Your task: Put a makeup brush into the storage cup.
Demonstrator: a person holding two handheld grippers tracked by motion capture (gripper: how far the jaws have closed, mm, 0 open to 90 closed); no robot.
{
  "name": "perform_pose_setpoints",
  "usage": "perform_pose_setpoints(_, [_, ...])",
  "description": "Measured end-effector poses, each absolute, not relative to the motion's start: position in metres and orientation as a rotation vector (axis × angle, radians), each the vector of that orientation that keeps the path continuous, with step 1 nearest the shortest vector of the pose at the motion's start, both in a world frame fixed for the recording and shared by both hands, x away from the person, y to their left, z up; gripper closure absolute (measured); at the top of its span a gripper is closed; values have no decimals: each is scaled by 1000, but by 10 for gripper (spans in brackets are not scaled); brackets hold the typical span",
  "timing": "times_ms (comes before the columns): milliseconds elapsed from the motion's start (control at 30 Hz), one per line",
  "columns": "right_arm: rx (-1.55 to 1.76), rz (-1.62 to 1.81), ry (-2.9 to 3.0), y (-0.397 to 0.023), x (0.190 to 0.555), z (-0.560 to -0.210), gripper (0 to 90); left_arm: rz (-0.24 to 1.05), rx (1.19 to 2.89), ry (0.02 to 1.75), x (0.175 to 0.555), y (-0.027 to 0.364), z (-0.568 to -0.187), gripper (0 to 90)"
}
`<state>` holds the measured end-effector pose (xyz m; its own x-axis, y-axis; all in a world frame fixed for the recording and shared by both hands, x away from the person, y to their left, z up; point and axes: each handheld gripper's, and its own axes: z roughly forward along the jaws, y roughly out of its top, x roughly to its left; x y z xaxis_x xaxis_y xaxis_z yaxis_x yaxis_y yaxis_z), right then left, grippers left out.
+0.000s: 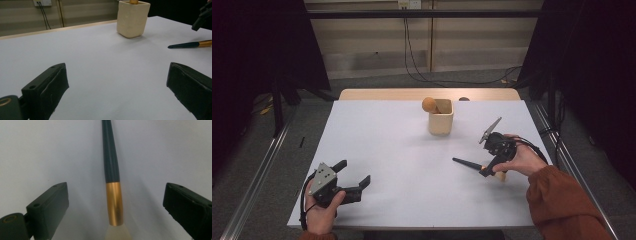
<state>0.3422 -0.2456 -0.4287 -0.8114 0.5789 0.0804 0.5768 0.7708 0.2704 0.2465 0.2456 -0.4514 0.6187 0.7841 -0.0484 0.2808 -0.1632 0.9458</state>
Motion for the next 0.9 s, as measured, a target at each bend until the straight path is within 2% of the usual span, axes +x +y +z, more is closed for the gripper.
perform_pose_setpoints(433, [908,306,3035,-247,344,-444,430,567,1733,879,246,246,-452,37])
perform_pose_setpoints(767, [864,231,3019,-247,341,-448,596,569,1728,890,246,246,-452,38])
perform_pose_setpoints(900, [863,202,3022,-246,340,-448,607,572,1732,888,246,247,-453,38])
